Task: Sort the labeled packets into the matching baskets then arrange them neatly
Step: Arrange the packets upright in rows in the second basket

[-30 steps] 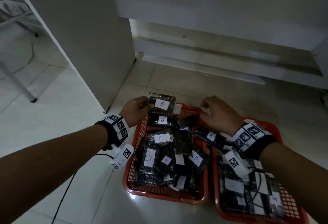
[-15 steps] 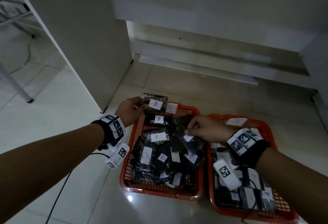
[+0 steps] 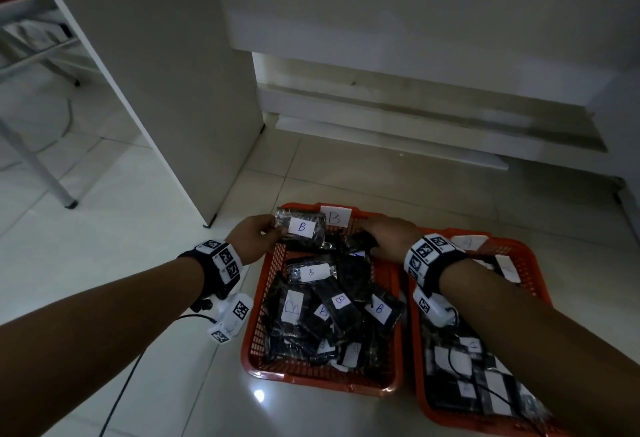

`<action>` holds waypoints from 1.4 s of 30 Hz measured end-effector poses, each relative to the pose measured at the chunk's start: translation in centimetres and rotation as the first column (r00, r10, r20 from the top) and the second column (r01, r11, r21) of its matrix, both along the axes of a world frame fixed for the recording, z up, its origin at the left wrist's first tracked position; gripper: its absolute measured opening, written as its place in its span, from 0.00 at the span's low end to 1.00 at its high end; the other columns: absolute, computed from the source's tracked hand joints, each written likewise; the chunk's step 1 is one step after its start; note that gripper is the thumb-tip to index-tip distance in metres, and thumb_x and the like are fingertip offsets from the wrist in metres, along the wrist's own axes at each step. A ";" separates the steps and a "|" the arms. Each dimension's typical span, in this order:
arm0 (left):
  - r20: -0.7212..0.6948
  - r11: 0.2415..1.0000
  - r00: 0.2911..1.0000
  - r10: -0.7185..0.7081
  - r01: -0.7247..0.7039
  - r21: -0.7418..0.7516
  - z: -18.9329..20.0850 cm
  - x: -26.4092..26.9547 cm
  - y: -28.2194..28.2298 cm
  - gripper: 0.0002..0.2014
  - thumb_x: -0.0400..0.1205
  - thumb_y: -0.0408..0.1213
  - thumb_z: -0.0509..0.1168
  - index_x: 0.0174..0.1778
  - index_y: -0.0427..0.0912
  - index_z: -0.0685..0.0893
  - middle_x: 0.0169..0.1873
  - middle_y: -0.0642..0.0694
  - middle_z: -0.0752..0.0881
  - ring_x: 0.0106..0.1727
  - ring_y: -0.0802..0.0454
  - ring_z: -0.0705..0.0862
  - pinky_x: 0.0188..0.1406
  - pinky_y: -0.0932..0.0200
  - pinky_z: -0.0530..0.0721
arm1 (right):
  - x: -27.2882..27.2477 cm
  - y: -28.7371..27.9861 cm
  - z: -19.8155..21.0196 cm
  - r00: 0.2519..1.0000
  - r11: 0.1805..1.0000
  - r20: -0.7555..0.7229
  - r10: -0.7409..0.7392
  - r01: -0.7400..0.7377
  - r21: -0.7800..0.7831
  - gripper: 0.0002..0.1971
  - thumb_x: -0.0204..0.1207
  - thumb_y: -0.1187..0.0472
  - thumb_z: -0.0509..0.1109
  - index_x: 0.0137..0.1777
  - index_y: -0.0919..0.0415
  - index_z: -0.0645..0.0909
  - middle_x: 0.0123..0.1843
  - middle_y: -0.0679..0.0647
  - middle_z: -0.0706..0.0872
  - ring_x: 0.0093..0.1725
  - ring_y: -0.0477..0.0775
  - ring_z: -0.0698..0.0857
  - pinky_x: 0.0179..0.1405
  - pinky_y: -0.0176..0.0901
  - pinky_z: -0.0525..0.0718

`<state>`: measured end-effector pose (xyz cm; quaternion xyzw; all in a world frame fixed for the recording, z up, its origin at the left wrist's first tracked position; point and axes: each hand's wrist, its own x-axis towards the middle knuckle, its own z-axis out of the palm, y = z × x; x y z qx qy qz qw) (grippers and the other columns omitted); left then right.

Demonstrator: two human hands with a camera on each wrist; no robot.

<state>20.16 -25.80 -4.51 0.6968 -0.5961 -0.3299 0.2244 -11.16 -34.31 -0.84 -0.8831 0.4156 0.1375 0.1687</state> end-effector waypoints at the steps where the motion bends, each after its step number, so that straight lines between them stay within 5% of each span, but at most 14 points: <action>1: -0.016 1.000 1.000 0.022 -0.022 0.005 0.0 0.1 0.0 0.14 0.87 0.50 0.68 0.35 0.53 0.81 0.33 0.54 0.87 0.34 0.55 0.86 0.37 0.57 0.80 | 0.3 -0.2 -0.2 0.999 1.000 -0.033 0.018 -0.019 -0.021 0.38 0.80 0.61 0.76 0.88 0.45 0.66 0.80 0.56 0.80 0.72 0.60 0.84 0.67 0.53 0.87; 4: -0.066 0.999 0.997 0.039 -0.038 0.012 -0.1 0.7 0.1 0.15 0.86 0.53 0.68 0.40 0.47 0.84 0.36 0.48 0.91 0.37 0.49 0.90 0.45 0.47 0.88 | 1.1 -0.2 -1.1 0.993 0.993 -0.103 0.064 -0.073 -0.094 0.38 0.81 0.53 0.77 0.89 0.49 0.66 0.81 0.57 0.77 0.73 0.62 0.82 0.66 0.53 0.86; 7: -0.103 0.998 0.993 0.061 -0.059 0.018 0.0 1.1 0.5 0.09 0.87 0.48 0.68 0.44 0.49 0.86 0.41 0.48 0.92 0.37 0.51 0.92 0.49 0.46 0.91 | 1.5 -0.1 -1.4 0.988 0.989 -0.152 0.017 -0.039 -0.146 0.36 0.80 0.43 0.76 0.85 0.52 0.70 0.76 0.57 0.78 0.68 0.61 0.82 0.55 0.51 0.85; 10: -0.069 0.996 0.993 0.094 -0.095 -0.002 0.4 1.4 0.5 0.09 0.88 0.46 0.67 0.50 0.45 0.87 0.43 0.49 0.92 0.34 0.53 0.91 0.45 0.49 0.89 | 1.3 0.3 0.1 0.991 0.994 -0.129 -0.034 0.020 -0.108 0.26 0.71 0.34 0.76 0.61 0.49 0.81 0.55 0.49 0.83 0.53 0.53 0.83 0.38 0.44 0.78; 13: -0.087 0.993 0.989 0.120 -0.121 -0.007 0.5 2.0 0.1 0.12 0.88 0.46 0.67 0.53 0.41 0.88 0.44 0.48 0.92 0.35 0.52 0.92 0.45 0.50 0.89 | 1.5 1.1 2.0 0.984 0.999 -0.174 -0.029 0.036 0.035 0.20 0.70 0.34 0.79 0.37 0.46 0.78 0.39 0.43 0.81 0.38 0.46 0.83 0.30 0.39 0.75; 17: -0.103 0.986 0.981 0.164 -0.167 -0.019 0.9 2.2 -0.5 0.13 0.88 0.46 0.67 0.51 0.37 0.86 0.44 0.45 0.91 0.34 0.49 0.91 0.41 0.54 0.86 | 4.0 1.8 1.5 0.994 0.993 -0.071 0.089 -0.094 -0.073 0.20 0.75 0.38 0.76 0.59 0.49 0.85 0.55 0.47 0.86 0.52 0.52 0.87 0.42 0.44 0.84; 21: -0.070 0.981 0.981 0.183 -0.187 -0.055 1.3 2.3 -0.6 0.16 0.86 0.52 0.66 0.47 0.41 0.85 0.42 0.45 0.91 0.36 0.47 0.91 0.45 0.48 0.90 | 8.2 2.0 -0.2 0.970 0.971 -0.045 0.238 -0.236 0.047 0.21 0.81 0.49 0.76 0.71 0.52 0.82 0.63 0.51 0.87 0.59 0.56 0.87 0.50 0.47 0.83; 31: -0.053 0.985 0.988 0.144 -0.148 -0.090 0.5 3.1 -1.0 0.15 0.86 0.50 0.67 0.50 0.40 0.86 0.41 0.45 0.91 0.37 0.45 0.90 0.44 0.44 0.88 | 13.7 1.9 -2.6 0.831 0.899 -0.366 0.420 -0.435 0.044 0.33 0.66 0.36 0.83 0.63 0.58 0.87 0.54 0.56 0.89 0.48 0.60 0.90 0.46 0.52 0.92; 34: -0.127 0.991 0.987 0.101 -0.111 -0.075 -0.2 2.9 -1.4 0.16 0.85 0.52 0.66 0.50 0.40 0.86 0.42 0.45 0.90 0.37 0.46 0.90 0.44 0.42 0.89 | 14.1 2.0 -2.8 0.844 0.910 -0.362 0.394 -0.414 0.026 0.32 0.67 0.39 0.85 0.64 0.60 0.86 0.53 0.56 0.90 0.48 0.59 0.90 0.44 0.50 0.91; 38: -0.180 0.995 0.981 0.074 -0.086 -0.058 -1.2 2.7 -2.0 0.14 0.87 0.49 0.67 0.52 0.40 0.87 0.43 0.46 0.91 0.38 0.48 0.91 0.46 0.44 0.89 | 13.7 1.7 -3.2 0.896 0.926 -0.268 0.354 -0.376 -0.032 0.41 0.69 0.44 0.86 0.76 0.61 0.72 0.55 0.59 0.88 0.46 0.61 0.89 0.32 0.47 0.81; 42: -0.226 0.996 0.972 0.058 -0.073 -0.059 -1.7 2.7 -2.7 0.11 0.87 0.50 0.67 0.45 0.47 0.85 0.41 0.49 0.91 0.37 0.52 0.91 0.44 0.51 0.87 | 12.9 1.6 -3.7 0.922 0.934 -0.188 0.338 -0.354 -0.055 0.37 0.72 0.41 0.82 0.75 0.59 0.75 0.61 0.59 0.88 0.52 0.61 0.90 0.43 0.49 0.89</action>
